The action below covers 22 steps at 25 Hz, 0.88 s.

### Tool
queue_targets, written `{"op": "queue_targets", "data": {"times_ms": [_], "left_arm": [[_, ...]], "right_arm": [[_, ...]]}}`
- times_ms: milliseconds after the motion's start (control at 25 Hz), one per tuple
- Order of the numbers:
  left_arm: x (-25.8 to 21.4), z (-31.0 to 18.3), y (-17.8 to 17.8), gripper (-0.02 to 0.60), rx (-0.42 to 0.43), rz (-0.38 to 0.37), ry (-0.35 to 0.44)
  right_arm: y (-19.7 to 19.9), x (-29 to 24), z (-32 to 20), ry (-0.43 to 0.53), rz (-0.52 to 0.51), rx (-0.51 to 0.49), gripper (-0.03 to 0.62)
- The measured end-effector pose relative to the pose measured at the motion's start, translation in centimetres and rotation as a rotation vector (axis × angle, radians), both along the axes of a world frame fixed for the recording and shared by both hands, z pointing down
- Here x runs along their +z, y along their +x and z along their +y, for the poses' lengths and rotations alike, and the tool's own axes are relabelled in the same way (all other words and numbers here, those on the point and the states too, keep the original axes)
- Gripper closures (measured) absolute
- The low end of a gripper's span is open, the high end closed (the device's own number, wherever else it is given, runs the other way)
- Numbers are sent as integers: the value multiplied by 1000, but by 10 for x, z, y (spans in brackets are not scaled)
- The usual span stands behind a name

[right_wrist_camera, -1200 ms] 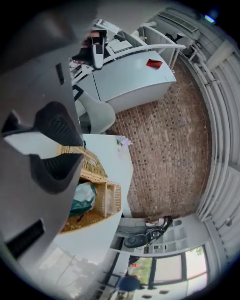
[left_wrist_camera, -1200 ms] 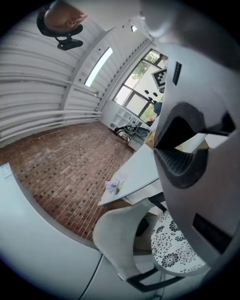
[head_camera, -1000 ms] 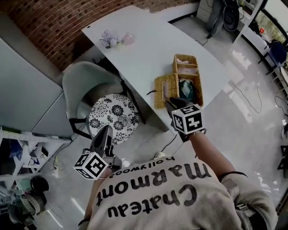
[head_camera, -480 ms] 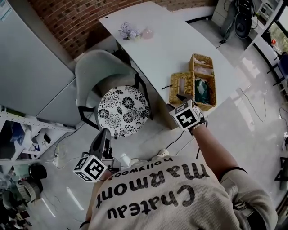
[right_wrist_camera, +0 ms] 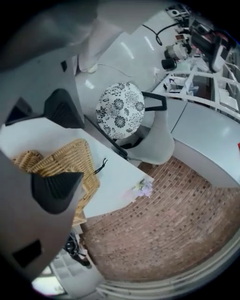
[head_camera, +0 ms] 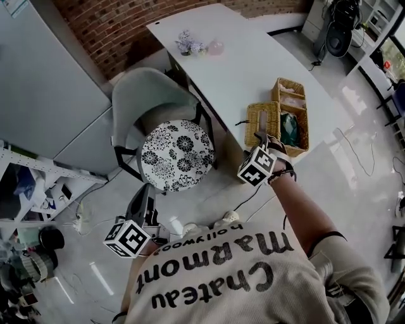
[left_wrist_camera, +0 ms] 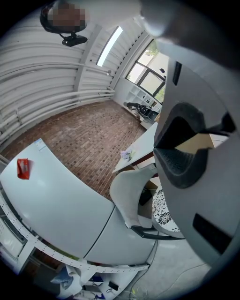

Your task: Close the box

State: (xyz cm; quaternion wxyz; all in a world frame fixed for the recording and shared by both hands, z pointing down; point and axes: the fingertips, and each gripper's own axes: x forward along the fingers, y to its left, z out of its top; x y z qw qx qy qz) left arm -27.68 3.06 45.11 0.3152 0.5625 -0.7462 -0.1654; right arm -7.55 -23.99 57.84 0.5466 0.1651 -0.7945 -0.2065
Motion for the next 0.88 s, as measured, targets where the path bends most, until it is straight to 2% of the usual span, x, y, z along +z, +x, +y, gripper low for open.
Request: {"op": "queue_targets", "data": {"times_ms": [160, 280, 600, 880], "left_arm": [[4, 8, -1, 580, -9, 5, -2], [4, 14, -4, 580, -21, 6, -17], [2, 15, -7, 580, -30, 7, -2], [2, 16, -8, 580, -40, 2, -13]], "right_arm": [[3, 8, 0, 107, 84, -67, 296], [6, 9, -4, 178, 120, -83, 333], [9, 15, -13, 253, 159, -90, 335], [8, 12, -17, 303, 158, -101, 378]]}}
